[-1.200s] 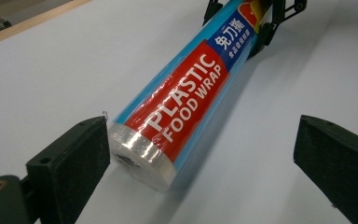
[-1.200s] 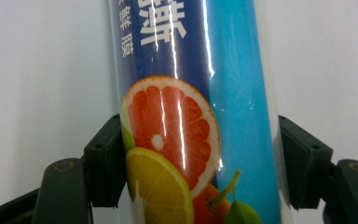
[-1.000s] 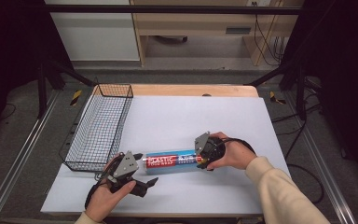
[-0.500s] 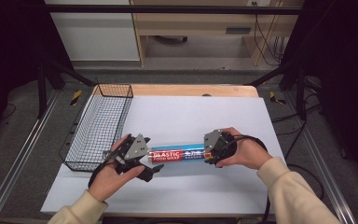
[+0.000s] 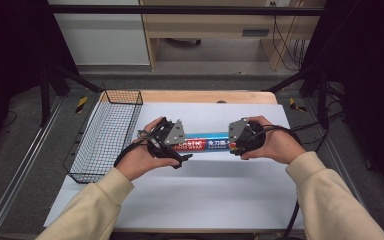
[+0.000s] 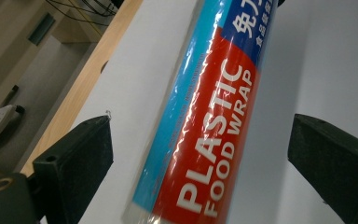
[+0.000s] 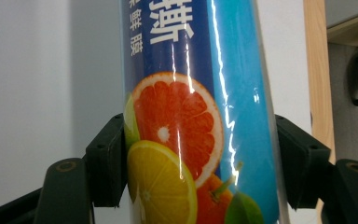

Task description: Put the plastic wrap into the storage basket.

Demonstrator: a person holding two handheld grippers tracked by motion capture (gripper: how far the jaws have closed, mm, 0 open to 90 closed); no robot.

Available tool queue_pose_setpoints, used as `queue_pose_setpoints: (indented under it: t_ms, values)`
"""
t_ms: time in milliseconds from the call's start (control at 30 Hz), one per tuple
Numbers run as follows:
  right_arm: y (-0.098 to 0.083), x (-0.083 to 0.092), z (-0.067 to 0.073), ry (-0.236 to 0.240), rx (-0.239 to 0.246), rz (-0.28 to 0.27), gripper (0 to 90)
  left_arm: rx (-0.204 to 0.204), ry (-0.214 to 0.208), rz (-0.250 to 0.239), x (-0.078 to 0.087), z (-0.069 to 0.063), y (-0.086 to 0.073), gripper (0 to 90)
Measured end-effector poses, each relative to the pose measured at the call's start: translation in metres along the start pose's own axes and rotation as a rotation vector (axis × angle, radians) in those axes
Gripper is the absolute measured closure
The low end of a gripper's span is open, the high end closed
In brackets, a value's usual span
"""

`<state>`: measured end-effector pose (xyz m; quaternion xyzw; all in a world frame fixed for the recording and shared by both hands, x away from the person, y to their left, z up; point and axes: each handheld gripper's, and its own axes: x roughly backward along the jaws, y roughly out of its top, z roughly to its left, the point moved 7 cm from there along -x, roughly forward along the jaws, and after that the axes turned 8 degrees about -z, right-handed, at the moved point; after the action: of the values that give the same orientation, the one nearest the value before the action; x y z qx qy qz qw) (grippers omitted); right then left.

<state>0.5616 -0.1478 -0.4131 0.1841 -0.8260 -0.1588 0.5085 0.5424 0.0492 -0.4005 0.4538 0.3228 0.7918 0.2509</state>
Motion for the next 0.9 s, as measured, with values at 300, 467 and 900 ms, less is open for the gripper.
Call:
queue_pose_setpoints:
  t_ms: [300, 467, 900]
  values:
    - [0.013, 0.005, -0.001, 0.002, 0.035, 0.022, 30.4, -0.074, 0.000, 0.057, -0.019, -0.003, 0.004, 11.8]
    - [0.022, 0.007, -0.001, 0.004, 0.045, 0.014, 30.4, -0.096, -0.005, 0.083, -0.022, -0.003, 0.007, 16.1]
    - [0.041, 0.012, -0.001, 0.001, 0.085, 0.010, 30.5, -0.118, -0.012, 0.143, -0.023, -0.002, 0.006, 25.9]
